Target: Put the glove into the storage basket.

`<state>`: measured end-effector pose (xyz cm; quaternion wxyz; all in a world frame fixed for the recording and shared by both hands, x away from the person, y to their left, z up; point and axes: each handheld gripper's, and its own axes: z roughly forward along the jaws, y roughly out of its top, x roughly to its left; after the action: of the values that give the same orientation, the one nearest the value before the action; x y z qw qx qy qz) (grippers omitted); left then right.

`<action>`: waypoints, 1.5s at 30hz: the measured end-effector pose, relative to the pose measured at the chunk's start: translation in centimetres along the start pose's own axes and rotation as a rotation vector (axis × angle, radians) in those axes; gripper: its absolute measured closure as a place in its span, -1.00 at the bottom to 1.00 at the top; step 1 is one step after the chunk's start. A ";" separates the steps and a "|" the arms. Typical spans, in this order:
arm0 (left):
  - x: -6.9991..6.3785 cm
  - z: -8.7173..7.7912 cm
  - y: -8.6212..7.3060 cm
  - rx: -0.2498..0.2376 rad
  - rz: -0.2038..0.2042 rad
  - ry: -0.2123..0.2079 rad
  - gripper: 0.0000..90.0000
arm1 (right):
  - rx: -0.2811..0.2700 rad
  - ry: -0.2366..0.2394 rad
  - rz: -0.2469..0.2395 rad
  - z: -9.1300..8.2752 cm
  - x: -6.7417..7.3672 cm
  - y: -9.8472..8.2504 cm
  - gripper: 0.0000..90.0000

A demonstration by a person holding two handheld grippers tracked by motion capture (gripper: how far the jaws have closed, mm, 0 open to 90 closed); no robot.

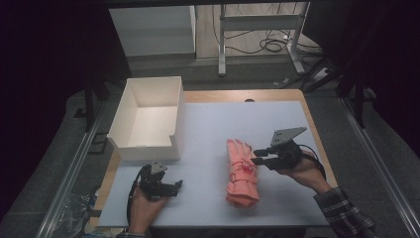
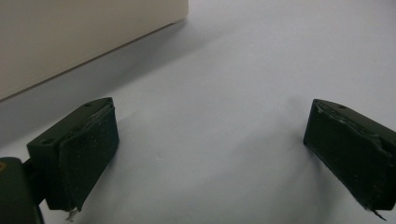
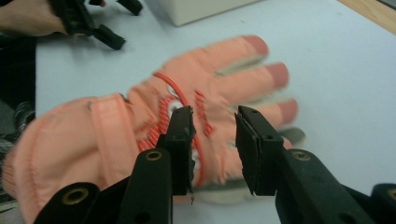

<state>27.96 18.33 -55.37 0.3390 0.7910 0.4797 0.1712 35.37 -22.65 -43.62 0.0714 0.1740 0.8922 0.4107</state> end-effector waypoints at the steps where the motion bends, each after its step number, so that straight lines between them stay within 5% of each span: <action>1: 0.0 0.0 0.0 0.000 0.000 0.000 -0.93 | -0.002 -0.006 0.011 -0.1 -0.1 -0.3 0.48; 8: 0.0 0.0 0.0 0.004 0.002 0.000 -0.93 | 0.012 -0.026 0.106 0.0 -0.3 -3.9 0.69; 17: 0.0 0.0 0.0 0.005 0.003 0.001 -0.93 | 0.014 -0.029 0.181 2.0 3.2 -8.5 0.97; 25: 0.0 0.0 0.0 0.005 0.003 0.001 -0.93 | 0.019 -0.015 0.168 3.2 5.3 -9.2 0.98; 45: 0.0 0.0 0.0 0.004 0.002 0.000 -0.93 | 0.022 0.022 0.182 6.5 6.3 -7.5 0.97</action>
<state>27.96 18.35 -55.34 0.3370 0.7921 0.4794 0.1706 29.36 -20.24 -53.42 0.0223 0.2506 0.8778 0.4075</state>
